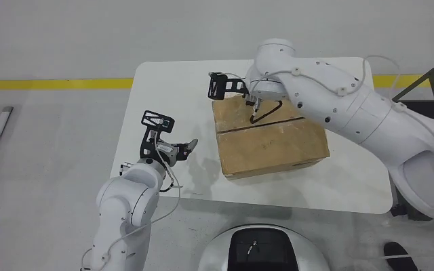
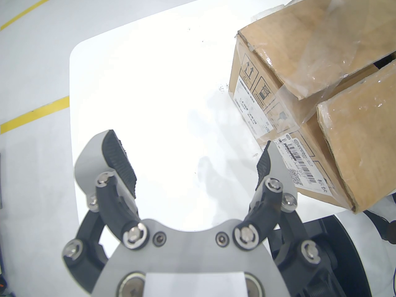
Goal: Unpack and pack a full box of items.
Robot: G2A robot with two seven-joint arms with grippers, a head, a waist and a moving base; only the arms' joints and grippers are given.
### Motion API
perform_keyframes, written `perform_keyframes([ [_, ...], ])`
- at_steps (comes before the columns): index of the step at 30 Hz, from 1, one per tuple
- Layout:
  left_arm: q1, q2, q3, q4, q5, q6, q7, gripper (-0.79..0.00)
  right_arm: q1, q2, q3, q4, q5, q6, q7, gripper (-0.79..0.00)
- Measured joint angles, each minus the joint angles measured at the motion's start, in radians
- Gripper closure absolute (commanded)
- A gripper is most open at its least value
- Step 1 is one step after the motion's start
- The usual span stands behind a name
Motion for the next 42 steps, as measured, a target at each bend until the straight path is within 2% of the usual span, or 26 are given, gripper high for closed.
perform_keyframes([
  [5,0.000,0.000,0.000,0.000,0.000,0.000,0.000,-0.785,-0.008,0.005,0.041,0.017,0.008,0.068,-0.008,0.000],
  [13,0.000,0.000,0.000,0.000,0.000,0.000,0.000,-0.785,-0.074,0.044,0.214,-0.031,0.148,0.349,-0.092,0.000],
  [17,0.000,0.000,0.000,0.000,0.000,0.000,0.000,-0.785,-0.163,0.080,0.323,-0.146,0.238,0.472,-0.139,0.000],
  [21,0.000,0.000,0.000,0.000,0.000,0.000,0.000,-0.785,-0.301,0.120,0.440,-0.317,0.321,0.601,-0.189,0.000],
  [25,0.015,0.000,0.001,-0.008,-0.032,-0.011,0.037,-0.785,-0.420,0.141,0.535,-0.438,0.393,0.693,-0.267,0.000],
  [31,0.010,0.000,-0.002,-0.008,-0.124,-0.014,0.043,-0.785,-0.517,0.151,0.613,-0.556,0.423,0.727,-0.373,0.000],
  [37,-0.017,0.000,0.034,0.036,-0.148,-0.012,0.027,-0.785,-0.585,0.155,0.652,-0.604,0.458,0.688,-0.421,0.000],
  [42,-0.040,-0.003,0.077,0.080,-0.158,-0.006,0.023,-0.785,-0.596,0.151,0.667,-0.605,0.491,0.658,-0.426,0.000],
])
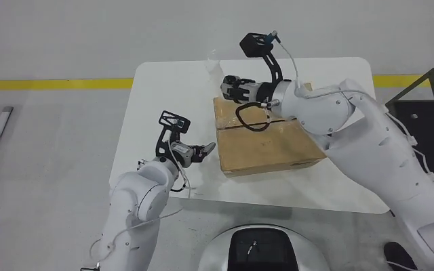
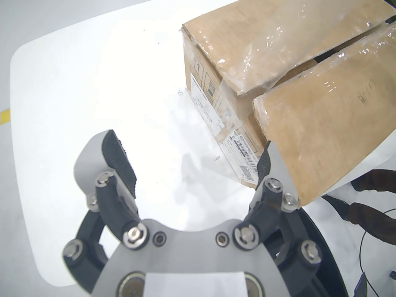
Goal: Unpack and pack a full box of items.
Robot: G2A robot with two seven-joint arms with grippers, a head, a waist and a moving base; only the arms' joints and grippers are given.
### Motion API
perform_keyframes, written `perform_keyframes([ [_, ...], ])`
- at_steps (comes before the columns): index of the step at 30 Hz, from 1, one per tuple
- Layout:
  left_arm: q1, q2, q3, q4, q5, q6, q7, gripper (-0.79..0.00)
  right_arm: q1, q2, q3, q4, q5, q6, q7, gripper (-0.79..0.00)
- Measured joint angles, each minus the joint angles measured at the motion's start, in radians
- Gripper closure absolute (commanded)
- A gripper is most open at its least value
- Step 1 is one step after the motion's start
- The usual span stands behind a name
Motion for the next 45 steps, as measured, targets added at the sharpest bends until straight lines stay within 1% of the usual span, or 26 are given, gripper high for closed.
perform_keyframes([
  [12,-0.066,-0.005,0.069,0.063,0.013,0.017,0.012,-0.785,0.058,-0.022,-0.021,0.030,0.014,-0.042,0.004,0.000],
  [18,-0.085,-0.005,0.084,0.083,0.025,0.022,0.012,-0.785,0.080,-0.032,-0.042,0.041,0.003,-0.066,0.027,0.000],
  [26,-0.085,-0.004,0.082,0.087,0.023,0.033,0.019,-0.785,0.109,-0.048,-0.060,0.054,0.015,-0.074,0.040,0.000],
  [30,-0.077,-0.002,0.076,0.085,0.024,0.037,0.026,-0.785,0.114,-0.056,-0.056,0.059,0.057,-0.048,0.046,0.000],
  [34,-0.072,-0.001,0.072,0.080,0.030,0.043,0.026,-0.785,0.129,-0.062,-0.063,0.062,0.045,-0.033,0.048,0.000],
  [38,-0.066,0.001,0.069,0.072,0.032,0.046,0.025,-0.785,0.101,-0.054,-0.046,0.044,0.013,-0.016,0.066,0.000],
  [41,-0.059,0.003,0.064,0.066,0.037,0.046,0.024,-0.785,0.048,-0.037,-0.007,0.006,-0.028,0.009,0.090,0.000],
  [45,-0.054,0.004,0.061,0.062,0.035,0.044,0.023,-0.785,-0.054,-0.008,0.075,-0.073,-0.087,0.045,0.105,0.000],
])
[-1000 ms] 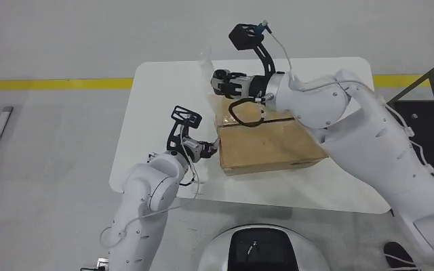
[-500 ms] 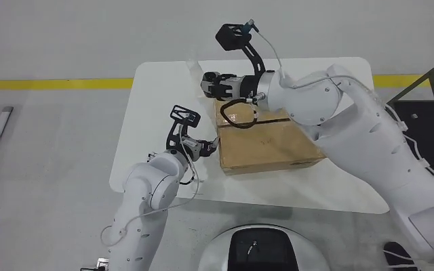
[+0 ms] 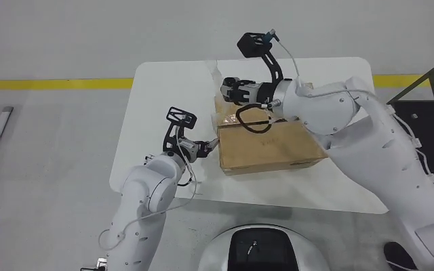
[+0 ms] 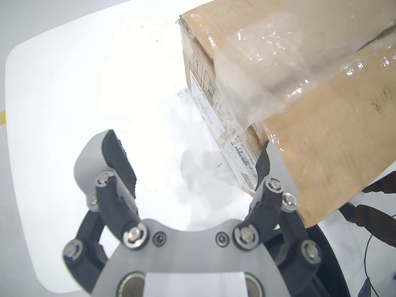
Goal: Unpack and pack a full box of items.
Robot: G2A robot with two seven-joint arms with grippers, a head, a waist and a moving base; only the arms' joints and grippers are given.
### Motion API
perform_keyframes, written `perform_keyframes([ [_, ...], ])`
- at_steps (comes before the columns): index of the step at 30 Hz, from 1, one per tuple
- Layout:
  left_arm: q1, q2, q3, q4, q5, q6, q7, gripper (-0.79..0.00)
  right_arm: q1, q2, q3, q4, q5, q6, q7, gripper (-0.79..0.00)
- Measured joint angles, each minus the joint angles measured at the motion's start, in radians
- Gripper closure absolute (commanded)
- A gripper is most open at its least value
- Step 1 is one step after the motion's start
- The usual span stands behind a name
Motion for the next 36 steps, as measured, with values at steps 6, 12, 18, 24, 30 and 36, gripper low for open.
perform_keyframes([
  [6,0.006,0.001,0.007,-0.007,0.001,-0.006,-0.002,-0.785,-0.160,0.032,0.119,-0.108,-0.050,0.019,-0.028,0.000],
  [12,0.003,0.002,0.011,-0.011,0.006,-0.005,-0.004,-0.785,-0.302,0.049,0.193,-0.180,-0.068,0.015,-0.065,0.000],
  [18,0.002,0.003,0.013,-0.016,0.012,-0.003,-0.006,-0.785,-0.380,0.058,0.236,-0.230,-0.086,0.016,-0.088,0.000],
  [24,0.001,0.004,0.018,-0.016,0.019,0.000,-0.005,-0.785,-0.423,0.063,0.260,-0.235,-0.094,-0.001,-0.090,0.000],
  [30,0.005,0.005,0.020,-0.020,0.026,0.003,-0.004,-0.785,-0.460,0.068,0.264,-0.239,-0.111,-0.009,-0.071,0.000],
  [36,0.009,0.006,0.022,-0.027,0.035,0.006,-0.002,-0.785,-0.479,0.070,0.258,-0.233,-0.145,-0.004,-0.075,0.000],
])
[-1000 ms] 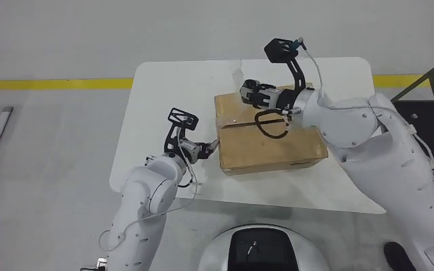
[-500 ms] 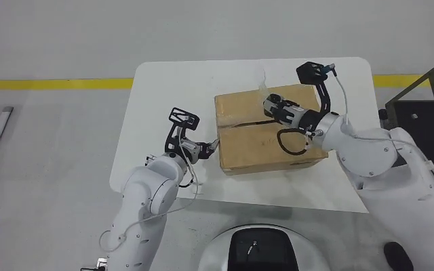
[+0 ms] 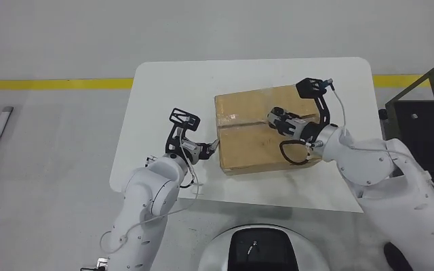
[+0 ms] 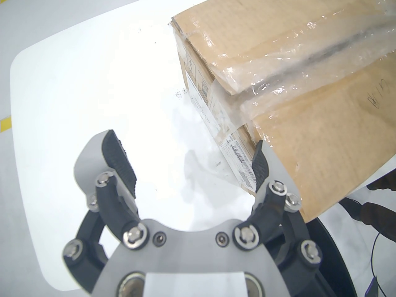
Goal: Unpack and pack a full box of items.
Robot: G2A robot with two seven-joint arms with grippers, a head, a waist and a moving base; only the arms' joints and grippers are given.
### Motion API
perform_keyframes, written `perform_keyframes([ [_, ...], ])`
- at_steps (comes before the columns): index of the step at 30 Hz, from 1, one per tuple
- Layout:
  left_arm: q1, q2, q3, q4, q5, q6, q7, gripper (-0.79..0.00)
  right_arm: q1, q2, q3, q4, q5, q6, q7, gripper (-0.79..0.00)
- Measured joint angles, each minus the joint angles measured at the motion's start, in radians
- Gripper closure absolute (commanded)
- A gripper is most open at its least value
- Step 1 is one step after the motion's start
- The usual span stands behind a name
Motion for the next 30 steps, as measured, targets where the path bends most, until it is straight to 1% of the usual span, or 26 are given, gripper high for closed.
perform_keyframes([
  [10,0.006,0.001,0.001,-0.006,0.009,0.005,0.002,-0.785,-0.019,0.004,0.023,0.005,-0.025,0.004,-0.004,0.000],
  [16,0.000,0.001,0.002,-0.007,0.008,0.007,0.005,-0.785,-0.011,0.005,0.010,0.024,-0.059,-0.008,0.007,0.000],
  [25,-0.020,0.003,-0.015,-0.052,0.016,-0.001,0.006,-0.785,0.010,0.003,-0.003,0.039,-0.070,0.000,0.014,0.000],
  [26,-0.022,0.003,-0.016,-0.056,0.015,-0.002,0.005,-0.696,0.011,0.002,-0.004,0.039,-0.069,0.001,0.015,0.000],
  [27,-0.026,0.003,-0.019,-0.062,0.010,-0.001,0.003,-0.545,0.012,0.002,-0.005,0.039,-0.068,0.001,0.016,0.000],
  [28,-0.029,0.003,-0.021,-0.066,0.003,0.001,0.004,-0.336,0.013,0.002,-0.006,0.038,-0.068,0.002,0.017,0.000],
  [30,-0.038,0.001,-0.022,-0.072,-0.019,0.006,0.010,-0.111,0.014,0.001,-0.008,0.035,-0.070,0.002,0.019,0.000],
])
